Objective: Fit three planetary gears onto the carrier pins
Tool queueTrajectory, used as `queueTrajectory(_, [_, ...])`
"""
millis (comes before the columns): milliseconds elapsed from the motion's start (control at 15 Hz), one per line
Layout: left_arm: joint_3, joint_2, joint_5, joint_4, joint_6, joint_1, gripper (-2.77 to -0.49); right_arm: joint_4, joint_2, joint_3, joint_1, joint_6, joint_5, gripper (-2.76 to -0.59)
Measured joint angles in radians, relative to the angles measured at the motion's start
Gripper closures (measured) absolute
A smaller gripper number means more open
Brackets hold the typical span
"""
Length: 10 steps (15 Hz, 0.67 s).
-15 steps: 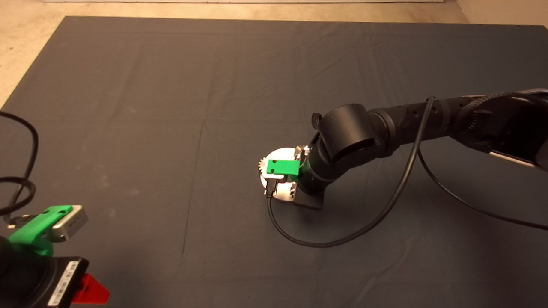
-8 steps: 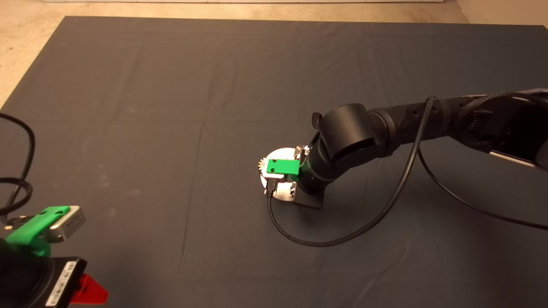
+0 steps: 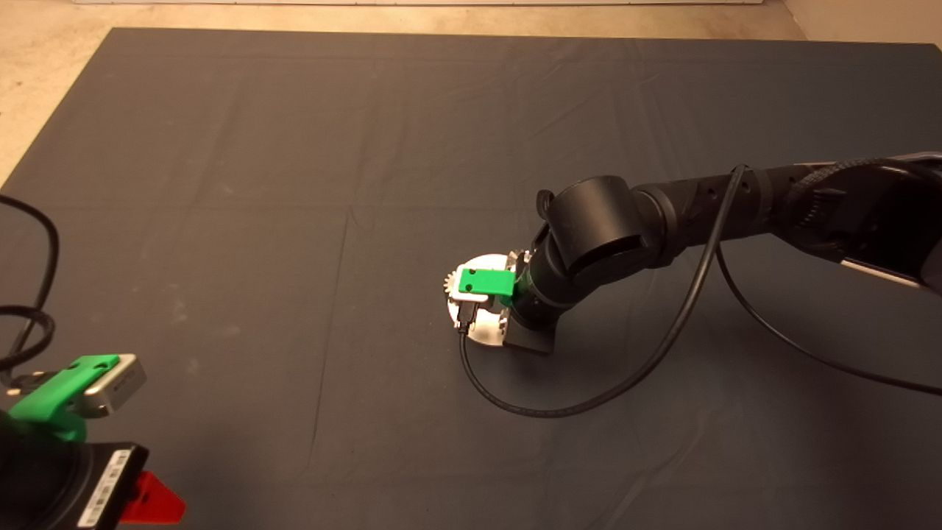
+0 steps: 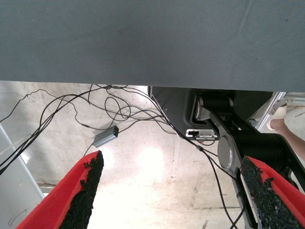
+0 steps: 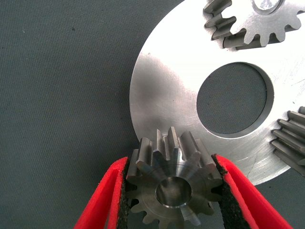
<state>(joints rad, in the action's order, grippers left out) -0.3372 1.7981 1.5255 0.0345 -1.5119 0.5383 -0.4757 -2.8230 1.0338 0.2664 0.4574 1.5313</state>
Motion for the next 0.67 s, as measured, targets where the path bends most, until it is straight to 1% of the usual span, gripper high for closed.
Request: queueTrajectory(667, [0.0, 0.0, 0.0, 0.0, 0.0, 0.0, -2.04, -0.01, 0.0, 0.005, 0.0, 0.0, 0.0, -1.06])
